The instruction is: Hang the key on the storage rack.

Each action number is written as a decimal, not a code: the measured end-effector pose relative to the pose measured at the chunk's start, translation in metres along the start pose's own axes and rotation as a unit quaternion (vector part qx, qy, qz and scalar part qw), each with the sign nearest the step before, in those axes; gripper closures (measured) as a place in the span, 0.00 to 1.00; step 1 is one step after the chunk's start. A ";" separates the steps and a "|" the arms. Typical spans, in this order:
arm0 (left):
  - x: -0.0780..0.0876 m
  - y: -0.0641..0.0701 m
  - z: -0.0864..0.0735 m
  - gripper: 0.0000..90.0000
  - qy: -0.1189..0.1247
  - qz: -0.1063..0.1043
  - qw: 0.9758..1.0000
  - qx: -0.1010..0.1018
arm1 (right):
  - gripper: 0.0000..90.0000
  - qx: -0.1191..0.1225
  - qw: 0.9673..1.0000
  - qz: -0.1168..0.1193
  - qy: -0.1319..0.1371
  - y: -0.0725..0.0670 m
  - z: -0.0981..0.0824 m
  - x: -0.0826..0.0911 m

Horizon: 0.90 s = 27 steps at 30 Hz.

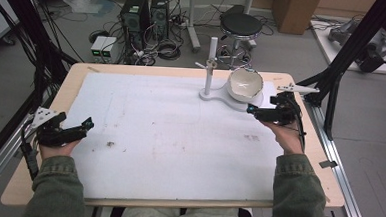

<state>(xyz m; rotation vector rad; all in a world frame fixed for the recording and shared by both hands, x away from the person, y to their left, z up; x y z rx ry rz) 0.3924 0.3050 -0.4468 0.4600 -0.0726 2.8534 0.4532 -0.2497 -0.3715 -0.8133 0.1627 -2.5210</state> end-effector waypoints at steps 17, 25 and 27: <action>0.000 0.001 0.000 0.02 -0.001 -0.003 1.000 -0.001 | 0.01 0.041 0.999 0.000 -0.012 -0.011 -0.035 -0.005; 0.000 0.002 -0.001 0.02 -0.002 -0.003 1.000 -0.004 | 0.01 0.045 0.999 -0.005 -0.005 -0.010 -0.054 -0.007; 0.000 0.002 -0.001 0.02 -0.002 -0.003 1.000 -0.004 | 0.01 0.042 0.999 -0.011 0.002 -0.009 -0.057 -0.007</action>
Point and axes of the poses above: each handheld gripper's, and its own axes: x roughly backward along the jaws, z roughly out of its top, y roughly to its right, the point moved 9 cm from there along -x, roughly forward along the jaws, and after that the axes turned 9 degrees about -x, right-handed, at the moved point
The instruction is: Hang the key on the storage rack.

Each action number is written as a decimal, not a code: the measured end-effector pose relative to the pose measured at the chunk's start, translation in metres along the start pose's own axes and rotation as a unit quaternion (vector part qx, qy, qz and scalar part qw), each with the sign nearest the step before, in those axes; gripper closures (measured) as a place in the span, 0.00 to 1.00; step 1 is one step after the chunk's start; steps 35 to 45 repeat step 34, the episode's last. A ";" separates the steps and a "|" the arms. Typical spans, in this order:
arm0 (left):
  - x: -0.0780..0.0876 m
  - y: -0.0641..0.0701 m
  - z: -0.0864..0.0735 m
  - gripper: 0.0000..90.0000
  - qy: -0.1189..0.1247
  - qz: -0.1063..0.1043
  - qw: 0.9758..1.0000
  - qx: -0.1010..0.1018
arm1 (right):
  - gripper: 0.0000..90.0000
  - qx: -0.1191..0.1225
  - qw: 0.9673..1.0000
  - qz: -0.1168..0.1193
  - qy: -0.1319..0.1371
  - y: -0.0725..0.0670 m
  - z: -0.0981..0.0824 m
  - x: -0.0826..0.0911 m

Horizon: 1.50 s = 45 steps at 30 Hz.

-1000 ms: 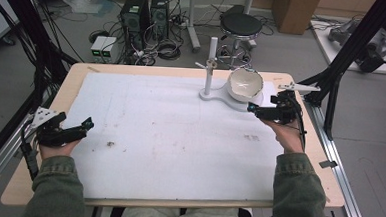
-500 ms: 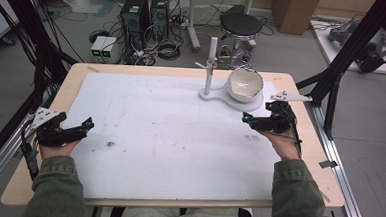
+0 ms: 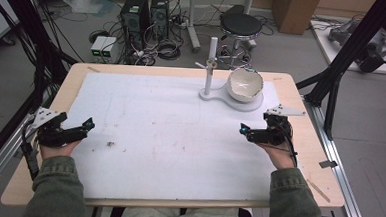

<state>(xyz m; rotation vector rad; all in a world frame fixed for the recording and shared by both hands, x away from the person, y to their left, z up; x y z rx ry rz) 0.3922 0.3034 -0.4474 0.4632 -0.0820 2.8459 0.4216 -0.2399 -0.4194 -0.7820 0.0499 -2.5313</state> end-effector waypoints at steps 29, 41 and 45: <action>-0.006 0.004 -0.004 0.02 -0.013 -0.012 1.000 0.000 | 0.01 -0.003 0.999 -0.033 0.040 0.011 -0.039 0.011; -0.009 0.004 -0.005 0.02 -0.015 -0.014 1.000 0.002 | 0.01 -0.016 0.998 -0.041 0.049 0.019 -0.043 0.017; -0.009 0.004 -0.005 0.02 -0.015 -0.014 1.000 0.002 | 0.01 -0.016 0.998 -0.041 0.049 0.019 -0.043 0.017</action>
Point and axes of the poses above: each handheld gripper's, and its own axes: x roughly backward along the jaws, z roughly out of its top, y roughly to its right, the point moved 9 cm from there along -x, roughly forward along the jaws, and after that the axes turned 9 degrees about -x, right-handed, at the moved point
